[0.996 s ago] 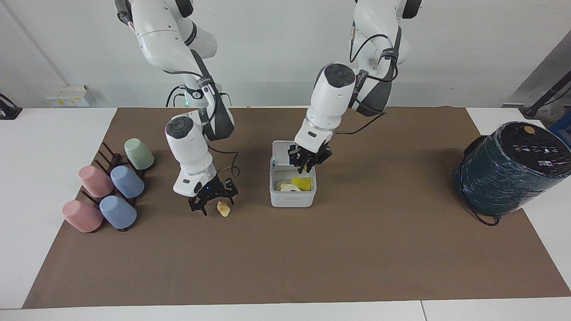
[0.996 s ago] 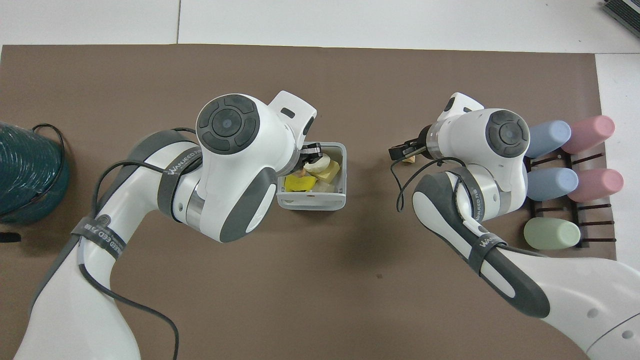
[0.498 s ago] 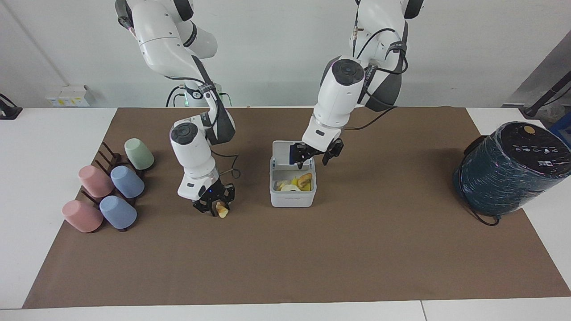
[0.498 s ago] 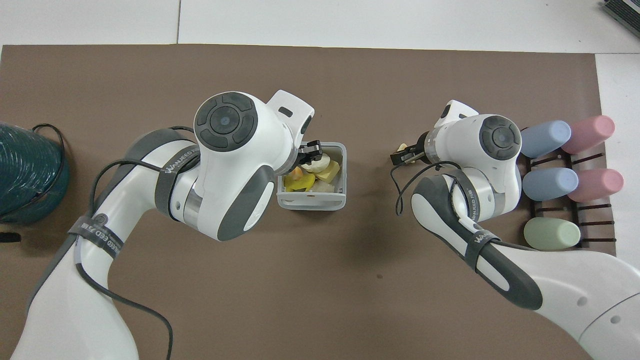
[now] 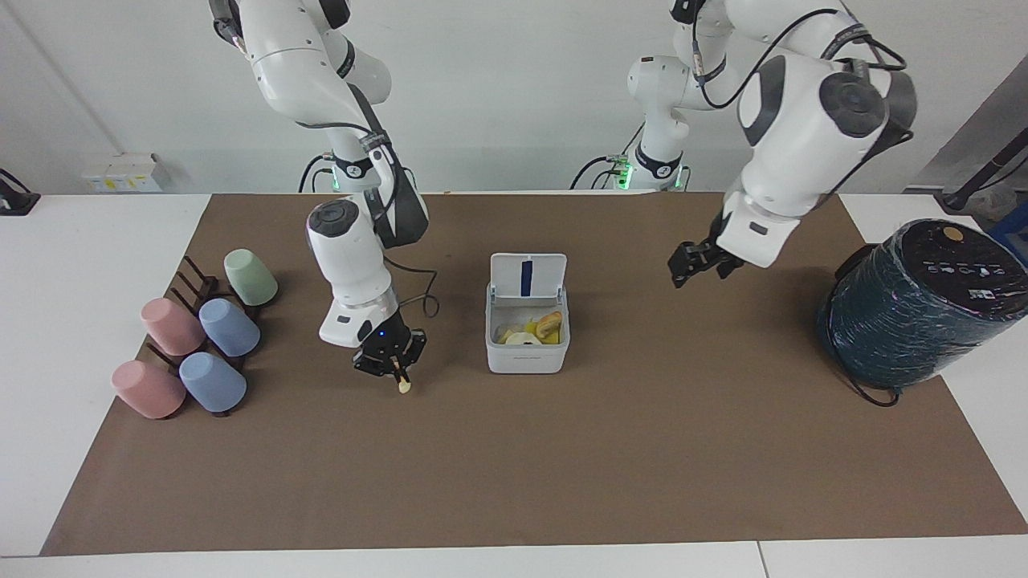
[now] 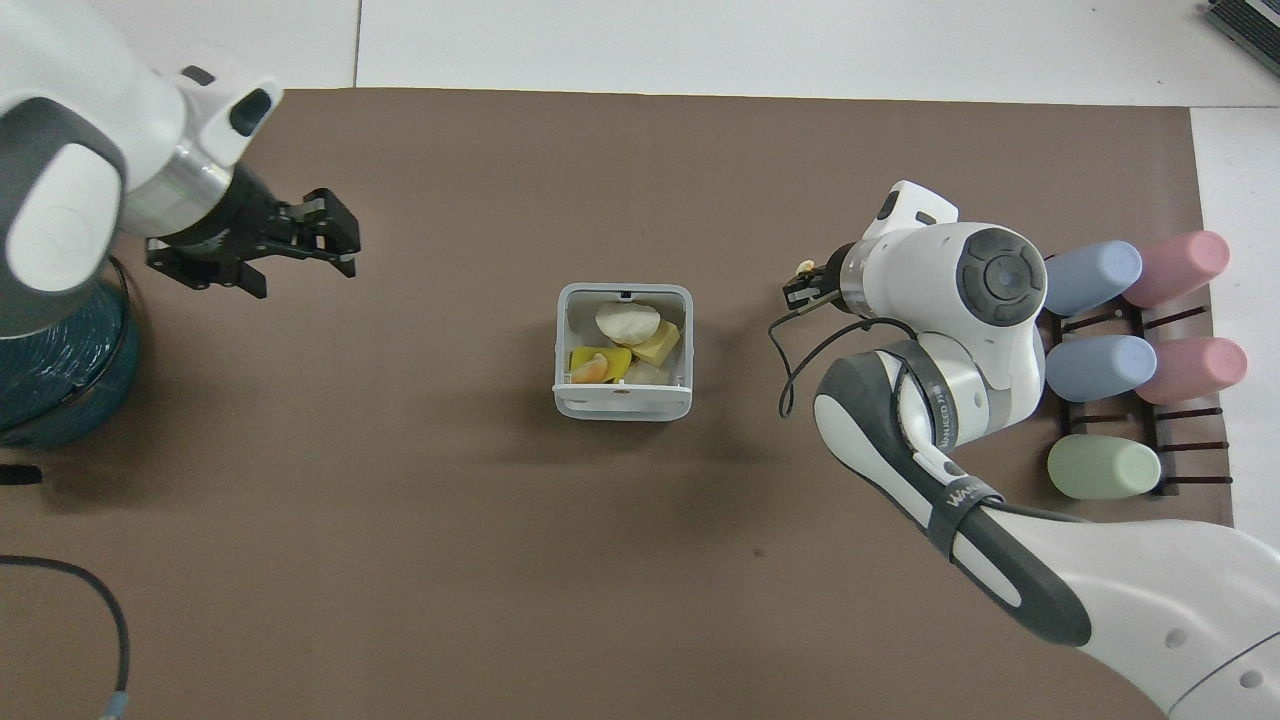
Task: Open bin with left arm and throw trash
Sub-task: 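Retract the left arm to rest while the right gripper lifts the apple, then lower the apple piece over the bin and open the right gripper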
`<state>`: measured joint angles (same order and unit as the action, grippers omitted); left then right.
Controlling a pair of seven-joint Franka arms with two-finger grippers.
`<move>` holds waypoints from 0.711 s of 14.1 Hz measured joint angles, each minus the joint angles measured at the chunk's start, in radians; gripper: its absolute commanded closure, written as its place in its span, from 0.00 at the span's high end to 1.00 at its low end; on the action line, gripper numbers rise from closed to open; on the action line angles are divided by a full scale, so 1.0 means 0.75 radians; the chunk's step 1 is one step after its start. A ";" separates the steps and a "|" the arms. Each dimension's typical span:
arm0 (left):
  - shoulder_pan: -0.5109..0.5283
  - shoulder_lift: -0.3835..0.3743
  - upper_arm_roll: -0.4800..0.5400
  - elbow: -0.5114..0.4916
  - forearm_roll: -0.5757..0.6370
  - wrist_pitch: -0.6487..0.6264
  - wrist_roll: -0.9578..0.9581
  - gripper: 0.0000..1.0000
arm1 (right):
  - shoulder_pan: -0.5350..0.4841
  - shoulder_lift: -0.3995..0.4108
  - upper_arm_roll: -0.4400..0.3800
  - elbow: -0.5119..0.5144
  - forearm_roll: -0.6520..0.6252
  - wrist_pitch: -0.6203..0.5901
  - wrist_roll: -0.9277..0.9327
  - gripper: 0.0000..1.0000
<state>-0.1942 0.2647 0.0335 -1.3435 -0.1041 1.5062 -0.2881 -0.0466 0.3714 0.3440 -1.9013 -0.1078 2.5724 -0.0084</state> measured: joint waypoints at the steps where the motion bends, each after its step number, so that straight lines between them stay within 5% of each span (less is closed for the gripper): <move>1: 0.059 -0.020 0.001 0.003 0.015 -0.041 0.099 0.84 | 0.013 -0.011 0.024 0.022 0.000 0.000 0.064 0.00; 6: 0.149 -0.114 -0.001 0.003 0.092 -0.116 0.350 0.85 | 0.079 -0.027 0.151 0.191 0.000 -0.088 0.378 0.01; 10: 0.143 -0.170 -0.015 -0.119 0.094 0.004 0.360 0.86 | 0.197 -0.025 0.154 0.229 0.000 -0.115 0.538 0.01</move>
<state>-0.0867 0.1374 0.0225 -1.4328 -0.0340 1.5089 -0.0179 0.1008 0.3524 0.4597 -1.7294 -0.1078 2.4858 0.3951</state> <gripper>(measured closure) 0.145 0.947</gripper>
